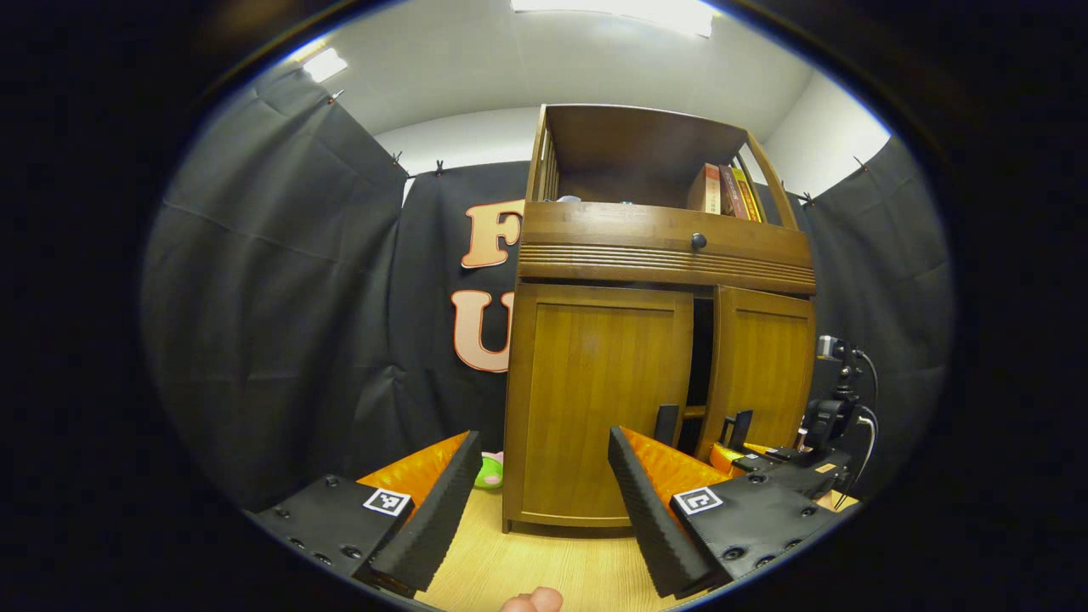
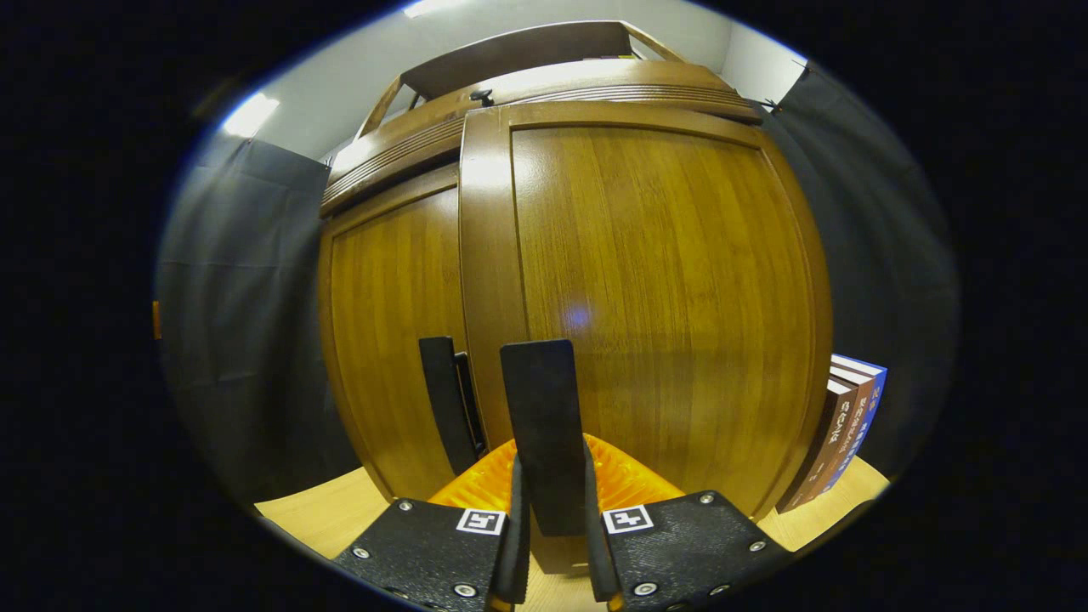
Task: Open the right door of the double-door shoe cabinet with the right hand, and open the left door with the left hand.
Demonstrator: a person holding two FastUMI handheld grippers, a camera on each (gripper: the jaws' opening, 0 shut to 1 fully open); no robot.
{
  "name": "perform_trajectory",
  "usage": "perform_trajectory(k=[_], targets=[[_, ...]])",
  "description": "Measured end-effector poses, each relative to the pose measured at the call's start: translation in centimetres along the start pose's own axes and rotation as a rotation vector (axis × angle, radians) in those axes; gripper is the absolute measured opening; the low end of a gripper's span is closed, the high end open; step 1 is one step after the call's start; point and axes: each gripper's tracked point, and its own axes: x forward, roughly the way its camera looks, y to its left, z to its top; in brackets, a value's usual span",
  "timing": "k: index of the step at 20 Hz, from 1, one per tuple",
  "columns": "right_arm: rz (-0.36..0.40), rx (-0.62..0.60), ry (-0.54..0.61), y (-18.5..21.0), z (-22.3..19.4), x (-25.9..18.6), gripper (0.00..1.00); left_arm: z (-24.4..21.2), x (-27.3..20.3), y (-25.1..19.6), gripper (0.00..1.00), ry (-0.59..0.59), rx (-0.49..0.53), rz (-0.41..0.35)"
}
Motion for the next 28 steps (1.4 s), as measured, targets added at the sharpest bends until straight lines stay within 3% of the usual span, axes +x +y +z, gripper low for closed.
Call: perform_trajectory(k=[12, 13, 14, 24, 25, 26, 27, 28], targets=[[-0.051, -0.012, 0.013, -4.7, 0.3, -10.6, 0.27, -0.2, -1.1, -4.8, 0.97, 0.004, 0.021, -0.064], [-0.063, -0.015, 0.013, -5.3, 0.3, -11.3, 0.36, -0.1, -1.0, -5.3, 0.95, 0.003, 0.013, -0.071], [-0.076, -0.018, 0.015, -5.9, 0.2, -12.0, 0.27, -0.1, -1.0, -5.8, 0.95, 0.002, 0.007, -0.079], [-0.192, -0.034, 0.043, -12.0, 0.7, -16.8, 0.17, -1.1, -1.3, -9.7, 0.94, 0.010, 0.021, -0.142], [-0.199, -0.031, 0.045, -12.6, 0.8, -17.2, 0.16, -1.2, -1.4, -9.8, 0.94, 0.008, 0.024, -0.143], [-0.206, -0.021, 0.046, -13.2, 0.9, -17.5, 0.25, -1.2, -1.3, -10.0, 0.94, 0.007, 0.028, -0.144], [-0.213, -0.011, 0.046, -13.8, 1.0, -17.7, 0.05, -1.3, -1.4, -10.2, 0.94, 0.007, 0.029, -0.145], [-0.217, -0.012, 0.043, -14.4, 1.1, -18.2, 0.13, -1.3, -1.4, -10.4, 0.94, 0.007, 0.029, -0.148]])
